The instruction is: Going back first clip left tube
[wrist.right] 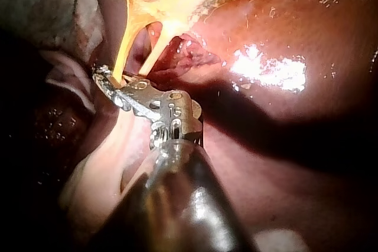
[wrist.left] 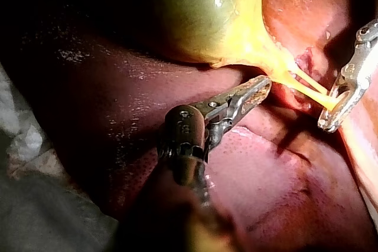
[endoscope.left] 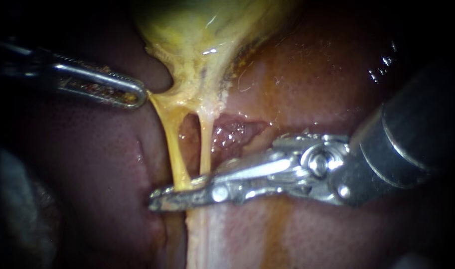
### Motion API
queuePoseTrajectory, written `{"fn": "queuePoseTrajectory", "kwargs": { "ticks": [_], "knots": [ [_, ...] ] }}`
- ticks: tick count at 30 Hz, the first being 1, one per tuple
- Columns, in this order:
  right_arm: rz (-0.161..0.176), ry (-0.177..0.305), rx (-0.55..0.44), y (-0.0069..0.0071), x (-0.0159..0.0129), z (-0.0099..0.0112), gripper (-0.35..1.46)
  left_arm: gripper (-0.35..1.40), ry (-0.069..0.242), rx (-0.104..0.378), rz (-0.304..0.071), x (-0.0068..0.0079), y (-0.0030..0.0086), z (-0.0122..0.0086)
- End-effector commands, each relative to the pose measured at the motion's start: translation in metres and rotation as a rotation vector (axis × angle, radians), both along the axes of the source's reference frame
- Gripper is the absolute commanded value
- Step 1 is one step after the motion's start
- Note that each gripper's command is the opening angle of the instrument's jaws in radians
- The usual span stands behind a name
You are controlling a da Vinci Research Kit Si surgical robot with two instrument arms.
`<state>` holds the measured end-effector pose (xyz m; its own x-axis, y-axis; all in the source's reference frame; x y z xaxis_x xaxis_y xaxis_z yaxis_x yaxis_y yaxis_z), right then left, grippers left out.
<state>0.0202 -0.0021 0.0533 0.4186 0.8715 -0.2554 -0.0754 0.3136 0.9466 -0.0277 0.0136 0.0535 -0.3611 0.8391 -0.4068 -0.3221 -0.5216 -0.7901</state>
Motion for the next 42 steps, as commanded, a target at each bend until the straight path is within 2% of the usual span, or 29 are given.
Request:
{"fn": "queuePoseTrajectory", "kwargs": {
  "ticks": [1,2,3,6,10,13,15,17,24,30,37,42],
  "knots": [
    [-0.002,-0.002,0.0,0.0,0.0001,0.0001,-0.35,-0.35,0.0,0.0,0.0,0.0,0.0,0.0],
    [0.001,0.002,0.001,0.0,0.0002,0.0001,-0.31,-0.35,0.0,0.0,0.0,0.0,0.0001,0.0],
    [0.005,0.007,0.003,0.0001,0.0004,0.0002,-0.15,-0.35,0.0,0.0,0.0,0.0,0.0001,0.0],
    [0.018,0.038,-0.003,0.0,0.0009,0.0008,0.17,-0.35,0.0,0.0,0.0,0.0,0.0001,0.0],
    [0.007,0.084,-0.108,-0.0001,0.0016,0.0019,0.4,-0.35,0.0,0.0,0.0,0.0,0.0001,0.0],
    [0.013,0.099,-0.175,0.0003,0.0019,0.0026,0.46,-0.35,0.0,0.0,0.0,0.0,0.0001,0.0001],
    [0.057,0.086,-0.233,0.0007,0.0021,0.0031,0.48,-0.35,0.0,0.0,0.0,0.0,0.0001,0.0001],
    [0.075,0.082,-0.266,0.001,0.0021,0.0035,0.49,-0.35,0.0,0.0,0.0,0.0,0.0001,0.0001],
    [0.093,0.09,-0.356,0.002,0.0014,0.0046,0.5,-0.35,0.0,-0.001,0.0,-0.0001,0.0001,0.0001],
    [0.103,0.092,-0.425,0.002,0.0003,0.0046,0.5,-0.35,0.0,-0.001,0.0,0.0,0.0001,0.0001],
    [0.066,0.138,-0.536,0.0018,-0.0028,0.0039,0.5,-0.35,0.0,-0.001,0.0,0.0001,0.0,0.0001],
    [0.038,0.169,-0.572,0.0017,-0.0081,0.0028,0.5,-0.35,-0.001,0.0,0.001,0.0002,0.0,0.0]
  ]
}}
